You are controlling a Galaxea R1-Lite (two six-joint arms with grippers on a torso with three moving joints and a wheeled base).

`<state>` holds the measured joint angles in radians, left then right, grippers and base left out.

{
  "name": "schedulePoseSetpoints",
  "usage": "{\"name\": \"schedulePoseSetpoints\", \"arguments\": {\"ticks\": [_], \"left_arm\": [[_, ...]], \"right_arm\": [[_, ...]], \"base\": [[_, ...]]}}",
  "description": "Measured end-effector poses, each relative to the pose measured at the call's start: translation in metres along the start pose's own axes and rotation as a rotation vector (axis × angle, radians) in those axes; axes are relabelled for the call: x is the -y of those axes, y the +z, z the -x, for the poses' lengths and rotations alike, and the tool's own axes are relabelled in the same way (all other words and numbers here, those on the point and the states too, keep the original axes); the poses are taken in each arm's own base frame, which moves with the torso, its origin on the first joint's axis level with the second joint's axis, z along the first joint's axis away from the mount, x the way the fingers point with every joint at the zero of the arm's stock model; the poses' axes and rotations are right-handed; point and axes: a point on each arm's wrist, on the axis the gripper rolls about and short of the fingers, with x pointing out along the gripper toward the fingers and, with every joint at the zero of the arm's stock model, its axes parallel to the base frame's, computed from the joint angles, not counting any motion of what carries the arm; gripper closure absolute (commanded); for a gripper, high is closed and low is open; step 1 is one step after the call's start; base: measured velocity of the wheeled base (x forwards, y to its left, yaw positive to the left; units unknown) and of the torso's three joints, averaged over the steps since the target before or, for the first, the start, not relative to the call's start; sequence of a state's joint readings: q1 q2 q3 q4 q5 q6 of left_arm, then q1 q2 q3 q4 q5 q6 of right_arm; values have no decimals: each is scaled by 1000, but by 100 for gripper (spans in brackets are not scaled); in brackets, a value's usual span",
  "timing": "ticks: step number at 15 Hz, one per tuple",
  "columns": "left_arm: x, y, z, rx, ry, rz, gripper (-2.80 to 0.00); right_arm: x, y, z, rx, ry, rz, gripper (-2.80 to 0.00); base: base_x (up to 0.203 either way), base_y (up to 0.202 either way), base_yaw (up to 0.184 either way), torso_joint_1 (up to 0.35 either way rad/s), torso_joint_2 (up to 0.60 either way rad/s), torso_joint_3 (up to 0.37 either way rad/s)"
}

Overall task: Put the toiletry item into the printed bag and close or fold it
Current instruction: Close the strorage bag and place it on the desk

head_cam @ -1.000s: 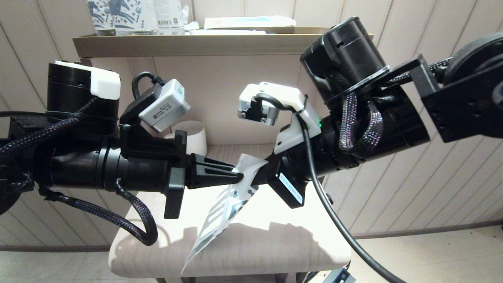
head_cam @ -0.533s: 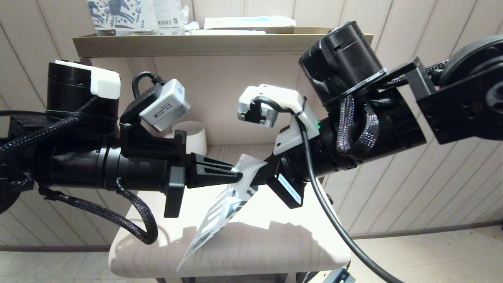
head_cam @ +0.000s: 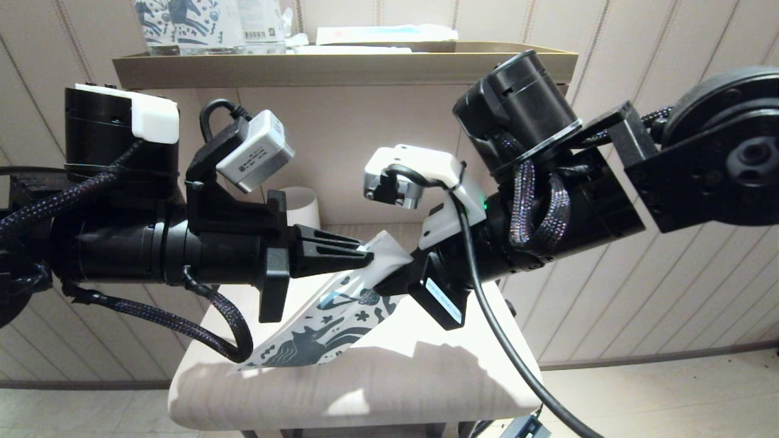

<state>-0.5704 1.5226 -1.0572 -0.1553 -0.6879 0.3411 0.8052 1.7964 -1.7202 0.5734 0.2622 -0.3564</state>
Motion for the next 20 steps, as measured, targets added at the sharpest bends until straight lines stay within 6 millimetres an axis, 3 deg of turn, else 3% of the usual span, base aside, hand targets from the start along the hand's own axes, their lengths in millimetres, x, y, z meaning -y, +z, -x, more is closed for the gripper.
{"name": "schedulePoseSetpoints", "arguments": {"ticks": [18,19,20], "left_arm": [[-22,-2,-20,26,15,-42,0],[-22,-3,-20,25,15,-41,0],[-22,-3,-20,24,13,-40,0]], "right_arm": [[5,2,-15,-10,5,0,0],[5,2,-16,-13,5,0,-24],[5,1,-16,-14,5,0,-280]], "base": [[0,0,0,0,0,0],[0,0,0,0,0,0],[0,0,0,0,0,0]]}}
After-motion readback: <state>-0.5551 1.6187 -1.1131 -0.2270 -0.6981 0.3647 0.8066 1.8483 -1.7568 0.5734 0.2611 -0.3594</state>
